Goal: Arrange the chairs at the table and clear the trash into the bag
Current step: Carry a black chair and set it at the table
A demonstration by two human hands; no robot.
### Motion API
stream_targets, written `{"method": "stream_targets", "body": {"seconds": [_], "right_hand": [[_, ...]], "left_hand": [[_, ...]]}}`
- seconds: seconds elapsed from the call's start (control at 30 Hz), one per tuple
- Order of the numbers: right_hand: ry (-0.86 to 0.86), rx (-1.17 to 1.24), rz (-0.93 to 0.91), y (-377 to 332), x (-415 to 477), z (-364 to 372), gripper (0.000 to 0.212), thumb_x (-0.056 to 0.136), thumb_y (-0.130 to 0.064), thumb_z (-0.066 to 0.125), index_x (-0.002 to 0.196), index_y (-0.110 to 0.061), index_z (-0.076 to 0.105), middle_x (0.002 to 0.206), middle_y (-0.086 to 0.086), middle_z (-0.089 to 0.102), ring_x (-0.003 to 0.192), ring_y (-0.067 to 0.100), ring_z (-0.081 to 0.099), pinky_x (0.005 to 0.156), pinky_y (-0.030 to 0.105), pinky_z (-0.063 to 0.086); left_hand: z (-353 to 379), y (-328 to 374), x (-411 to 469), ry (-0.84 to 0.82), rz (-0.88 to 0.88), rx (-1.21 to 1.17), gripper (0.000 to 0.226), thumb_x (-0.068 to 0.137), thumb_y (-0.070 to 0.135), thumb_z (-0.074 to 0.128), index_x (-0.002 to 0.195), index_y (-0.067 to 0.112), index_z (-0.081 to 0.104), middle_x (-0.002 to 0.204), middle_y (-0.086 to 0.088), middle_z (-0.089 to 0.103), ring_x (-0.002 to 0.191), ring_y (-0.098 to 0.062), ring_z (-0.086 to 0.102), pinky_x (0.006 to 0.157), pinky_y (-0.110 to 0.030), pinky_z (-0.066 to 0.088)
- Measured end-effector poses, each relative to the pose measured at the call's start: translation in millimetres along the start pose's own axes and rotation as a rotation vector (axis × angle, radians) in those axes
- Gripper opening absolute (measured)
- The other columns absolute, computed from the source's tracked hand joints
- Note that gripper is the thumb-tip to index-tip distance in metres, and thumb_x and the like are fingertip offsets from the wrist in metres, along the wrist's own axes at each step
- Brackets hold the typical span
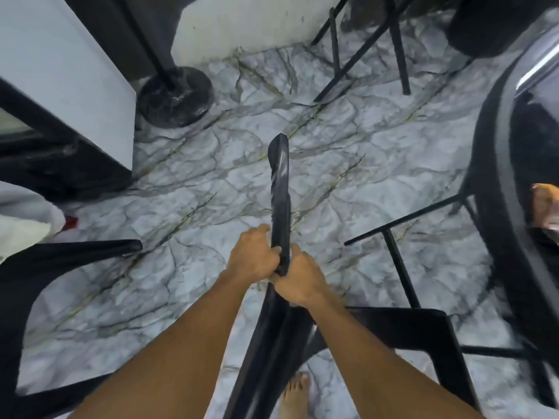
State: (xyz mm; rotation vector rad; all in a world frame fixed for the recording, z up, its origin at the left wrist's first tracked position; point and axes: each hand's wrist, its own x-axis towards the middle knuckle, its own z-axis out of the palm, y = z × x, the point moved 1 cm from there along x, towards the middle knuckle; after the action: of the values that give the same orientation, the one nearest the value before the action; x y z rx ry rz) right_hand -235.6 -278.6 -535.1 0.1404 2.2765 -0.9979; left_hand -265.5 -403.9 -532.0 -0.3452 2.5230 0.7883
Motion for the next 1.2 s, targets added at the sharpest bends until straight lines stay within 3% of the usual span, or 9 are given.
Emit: {"method": "stream_targets", "body": {"seconds": [0.13,0.27,0.43,0.53,0.67,0.9,1.0,1.2], "right_hand": [[0.072,0.047,0.033,0.6,43.5,24.8,0.085,0.065,-0.054,0.069,0.137,-0.022,0.037,0.109,0.004,0.067,0.1,0.029,0.067,0.082,0.045,0.059],[0.075,0.107,0.068,6.9,60.0,36.1,0.087,0.076,-0.039,0.077,0.146,-0.026,0.027,0.111,0.001,0.068,0.101,0.025,0.067,0.085,0.043,0.059],[0.068,0.205,0.081,23.5,72.5,46.4,0.063,0.082,-0.035,0.075,0.135,-0.026,0.043,0.111,-0.001,0.067,0.099,0.022,0.069,0.087,0.043,0.06],[0.079,0.218,0.082,27.2,74.0,45.1,0.055,0.081,-0.028,0.077,0.128,-0.022,0.049,0.104,-0.001,0.066,0.093,0.021,0.068,0.08,0.038,0.061],[0.072,0.217,0.086,25.6,74.2,39.2,0.051,0.076,-0.02,0.08,0.121,-0.017,0.056,0.101,0.0,0.067,0.089,0.021,0.069,0.077,0.037,0.061],[0.096,0.201,0.008,14.2,47.0,36.3,0.047,0.071,-0.02,0.085,0.11,-0.016,0.059,0.097,-0.001,0.069,0.085,0.018,0.069,0.071,0.033,0.061],[0.104,0.206,-0.058,-1.1,24.0,32.0,0.048,0.069,-0.021,0.086,0.109,-0.015,0.06,0.096,0.0,0.07,0.083,0.018,0.069,0.07,0.034,0.062],[0.16,0.299,-0.219,-47.8,-42.2,15.1,0.054,0.069,-0.032,0.084,0.114,-0.017,0.058,0.097,-0.001,0.07,0.086,0.019,0.069,0.071,0.04,0.062]], "left_hand": [[7.8,-5.5,50.0,0.009,0.024,-0.06,0.06,0.091,0.034,0.066,0.144,0.018,0.042,0.136,-0.011,0.057,0.125,-0.032,0.054,0.099,-0.039,0.048],[22.7,-3.7,82.7,-0.047,0.033,-0.115,0.066,0.085,0.037,0.063,0.143,0.017,0.038,0.133,-0.011,0.058,0.118,-0.033,0.058,0.096,-0.048,0.053],[26.1,-3.1,109.8,-0.019,-0.015,-0.227,0.062,0.075,0.029,0.075,0.128,0.021,0.044,0.116,-0.009,0.062,0.101,-0.032,0.063,0.083,-0.047,0.059],[25.0,-0.5,115.7,0.01,-0.008,-0.207,0.06,0.068,0.027,0.077,0.119,0.022,0.046,0.111,-0.01,0.061,0.1,-0.032,0.061,0.081,-0.044,0.059],[21.9,10.1,115.5,-0.01,0.003,-0.184,0.06,0.069,0.017,0.082,0.118,0.01,0.048,0.111,-0.011,0.059,0.098,-0.03,0.062,0.075,-0.039,0.057],[2.8,14.4,83.2,0.078,-0.01,-0.254,0.064,0.065,0.015,0.086,0.118,0.007,0.052,0.106,-0.006,0.063,0.093,-0.026,0.063,0.069,-0.035,0.056],[-22.0,19.4,58.2,0.126,-0.026,-0.286,0.066,0.063,0.018,0.085,0.119,0.009,0.053,0.107,-0.005,0.063,0.095,-0.025,0.063,0.073,-0.038,0.059],[-86.9,42.5,-16.2,0.277,0.073,-0.308,0.063,0.064,0.018,0.087,0.118,0.01,0.055,0.105,-0.002,0.064,0.09,-0.022,0.063,0.058,-0.024,0.046]]}}
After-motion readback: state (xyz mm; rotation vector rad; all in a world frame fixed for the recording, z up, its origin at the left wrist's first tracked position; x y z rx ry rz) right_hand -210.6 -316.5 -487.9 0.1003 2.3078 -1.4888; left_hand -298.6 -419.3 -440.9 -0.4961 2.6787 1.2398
